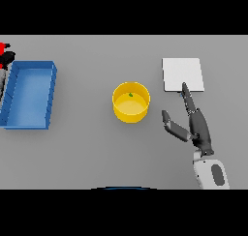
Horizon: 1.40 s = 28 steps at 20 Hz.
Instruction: Pick up the red beaker and tilt it to pour out 1 green nut into yellow bowl. Pick up the yellow bowl and place it on the metallic measuring scale.
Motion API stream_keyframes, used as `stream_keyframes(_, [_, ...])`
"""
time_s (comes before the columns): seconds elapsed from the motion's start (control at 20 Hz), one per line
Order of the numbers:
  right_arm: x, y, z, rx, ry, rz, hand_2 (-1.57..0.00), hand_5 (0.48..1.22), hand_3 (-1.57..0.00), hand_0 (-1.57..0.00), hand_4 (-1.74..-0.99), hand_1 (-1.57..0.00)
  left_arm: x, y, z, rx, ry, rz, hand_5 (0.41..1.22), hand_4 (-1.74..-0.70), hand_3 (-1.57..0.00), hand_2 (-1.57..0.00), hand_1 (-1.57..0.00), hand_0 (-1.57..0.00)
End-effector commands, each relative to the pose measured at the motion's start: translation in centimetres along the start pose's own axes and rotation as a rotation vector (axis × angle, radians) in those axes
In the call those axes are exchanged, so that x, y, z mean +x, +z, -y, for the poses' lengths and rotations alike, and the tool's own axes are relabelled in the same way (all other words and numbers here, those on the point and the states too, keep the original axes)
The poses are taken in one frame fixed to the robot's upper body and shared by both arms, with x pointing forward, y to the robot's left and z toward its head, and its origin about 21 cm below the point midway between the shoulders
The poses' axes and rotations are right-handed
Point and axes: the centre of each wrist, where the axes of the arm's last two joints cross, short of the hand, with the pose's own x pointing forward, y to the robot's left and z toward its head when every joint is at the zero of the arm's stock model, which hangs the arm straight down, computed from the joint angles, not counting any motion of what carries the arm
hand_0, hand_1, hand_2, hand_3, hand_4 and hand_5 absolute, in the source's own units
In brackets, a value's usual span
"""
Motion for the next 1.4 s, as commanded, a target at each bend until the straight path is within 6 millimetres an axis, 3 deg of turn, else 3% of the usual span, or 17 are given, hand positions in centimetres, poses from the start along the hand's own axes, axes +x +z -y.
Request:
stream_keyframes(0.0, [0.0,-0.2,-0.3,0.002,-0.003,-0.019,0.00,0.683,0.00,0.00,-1.170,0.00,-0.4,0.1,0.2,-0.014,0.001,-0.009,1.076,-1.74,-1.38,-1.57,-1.57,-1.57])
stream_keyframes(0.1, [0.2,-0.3,-0.7,0.007,-0.007,-0.021,0.00,0.679,0.00,0.00,-1.168,0.00,-0.5,0.8,0.5,-0.074,-0.006,-0.037,0.955,-1.73,-1.37,-1.57,-1.57,-1.57])
stream_keyframes(0.15, [0.1,-0.2,-0.5,0.005,-0.005,-0.018,0.00,0.678,0.00,0.00,-1.165,0.00,-0.9,1.2,0.2,-0.104,-0.029,-0.038,0.888,-1.66,-1.41,-1.57,-1.57,-1.57])
stream_keyframes(0.25, [0.2,-0.2,-0.7,0.005,0.008,-0.012,0.00,0.671,0.00,0.00,-1.163,0.00,-0.9,2.6,-0.3,-0.163,-0.086,0.031,0.774,-1.31,-1.24,-1.49,-1.54,-1.57])
stream_keyframes(0.3, [0.0,-0.1,-0.4,0.000,0.012,-0.022,0.00,0.669,0.00,0.00,-1.159,0.00,-1.2,3.6,-0.6,-0.202,-0.117,0.069,0.740,-1.15,-1.10,-1.31,-1.38,-1.50])
stream_keyframes(0.4, [0.1,-0.3,-0.4,0.003,0.007,-0.014,0.00,0.671,0.00,0.00,-1.162,0.00,-2.2,5.4,-1.4,-0.291,-0.127,0.086,0.697,-0.93,-0.71,-0.84,-0.88,-1.00])
stream_keyframes(0.55, [0.1,-0.2,-0.1,0.000,0.010,-0.001,0.00,0.680,0.00,0.00,-1.147,0.00,-2.4,6.9,-2.4,-0.320,-0.190,0.102,0.656,-0.78,-0.36,-0.43,-0.45,-0.51])
stream_keyframes(0.7, [0.1,-0.1,-0.1,0.011,0.006,0.003,0.00,0.690,0.00,0.00,-1.156,0.00,-3.1,7.3,-2.1,-0.307,-0.235,0.115,0.648,-0.74,-0.18,-0.22,-0.23,-0.26])
stream_keyframes(0.85, [0.2,-0.1,-0.1,0.008,0.019,-0.008,0.00,0.688,0.00,0.00,-1.173,0.00,-3.2,7.2,-1.4,-0.277,-0.235,0.132,0.647,-0.72,-0.09,-0.11,-0.12,-0.13])
stream_keyframes(1.1, [0.6,-0.7,-0.1,0.029,0.094,-0.026,0.00,0.691,0.00,0.00,-1.146,0.00,-2.2,6.6,-1.6,-0.221,-0.183,0.190,0.674,-0.71,-0.03,-0.04,-0.04,-0.04])
stream_keyframes(1.2, [0.8,-1.0,-0.3,0.113,0.141,0.013,0.00,0.717,0.00,0.00,-1.137,0.00,-2.1,6.4,-1.5,-0.215,-0.175,0.201,0.685,-0.71,-0.02,-0.02,-0.02,-0.03])
stream_keyframes(1.35, [2.1,-3.1,0.4,0.306,0.358,0.048,0.00,0.716,0.00,0.00,-1.190,0.00,-1.7,6.3,-1.3,-0.223,-0.166,0.218,0.676,-0.72,-0.01,-0.01,-0.01,-0.01])
